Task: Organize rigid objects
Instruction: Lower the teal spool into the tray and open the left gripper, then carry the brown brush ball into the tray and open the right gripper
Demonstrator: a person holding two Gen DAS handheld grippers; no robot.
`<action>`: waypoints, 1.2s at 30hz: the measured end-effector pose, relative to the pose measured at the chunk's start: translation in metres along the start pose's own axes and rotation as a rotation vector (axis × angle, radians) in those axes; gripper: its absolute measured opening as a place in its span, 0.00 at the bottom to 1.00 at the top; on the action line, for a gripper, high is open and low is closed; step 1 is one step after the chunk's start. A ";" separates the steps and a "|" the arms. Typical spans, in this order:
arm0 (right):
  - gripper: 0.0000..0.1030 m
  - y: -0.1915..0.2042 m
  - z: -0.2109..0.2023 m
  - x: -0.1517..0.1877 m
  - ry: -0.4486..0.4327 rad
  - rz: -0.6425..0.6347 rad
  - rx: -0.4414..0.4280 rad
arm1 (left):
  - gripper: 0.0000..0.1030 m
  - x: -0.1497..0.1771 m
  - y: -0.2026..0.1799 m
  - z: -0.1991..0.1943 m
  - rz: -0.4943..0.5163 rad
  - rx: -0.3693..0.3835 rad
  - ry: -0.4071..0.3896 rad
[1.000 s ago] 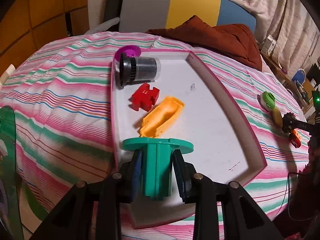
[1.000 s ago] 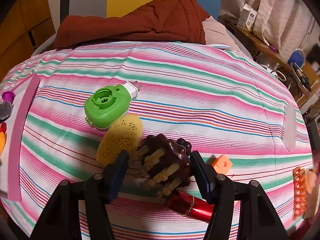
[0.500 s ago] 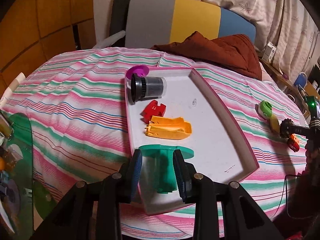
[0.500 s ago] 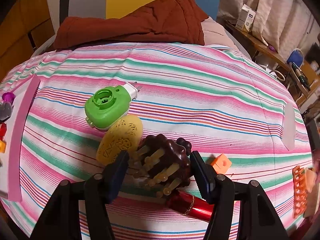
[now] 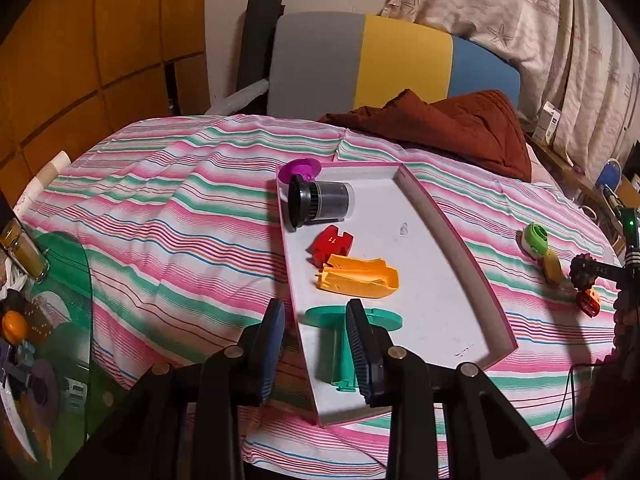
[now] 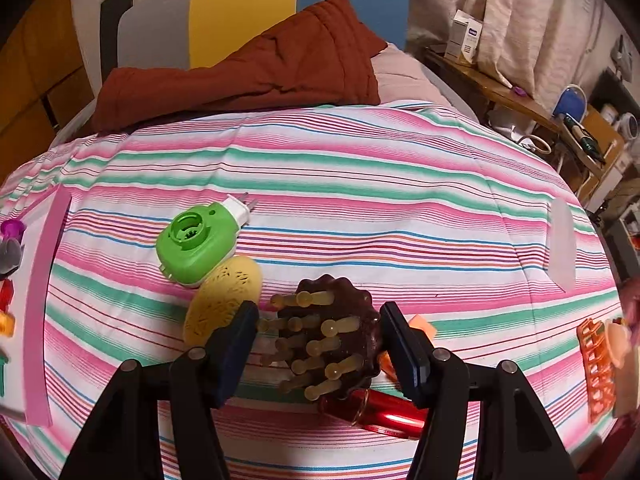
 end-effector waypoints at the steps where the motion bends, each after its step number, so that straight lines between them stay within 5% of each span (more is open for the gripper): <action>1: 0.61 0.001 0.000 0.000 0.000 -0.002 0.002 | 0.31 0.000 0.001 0.000 -0.001 -0.004 -0.002; 8: 0.61 -0.001 -0.008 -0.003 -0.031 0.022 0.016 | 0.31 -0.002 0.010 -0.002 -0.027 -0.015 -0.016; 19: 0.61 0.029 -0.085 -0.020 -0.201 0.024 -0.049 | 0.31 0.002 0.042 -0.004 -0.106 -0.036 -0.032; 30: 0.61 0.193 -0.160 -0.006 -0.275 -0.241 -0.398 | 0.31 0.003 0.062 -0.009 -0.150 -0.058 -0.055; 36: 0.61 0.290 -0.152 0.038 -0.206 -0.499 -0.409 | 0.30 0.007 0.069 -0.008 -0.172 -0.055 -0.046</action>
Point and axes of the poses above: each gripper's, at about its wrist camera, not at the fingertips, and z roughly the way its jaws point, y to its left, x to its underside, the point moved 6 cm from there along z, roughly the way its jaws point, and after that the axes turned 10 degrees about x, right-handed, at the moved point
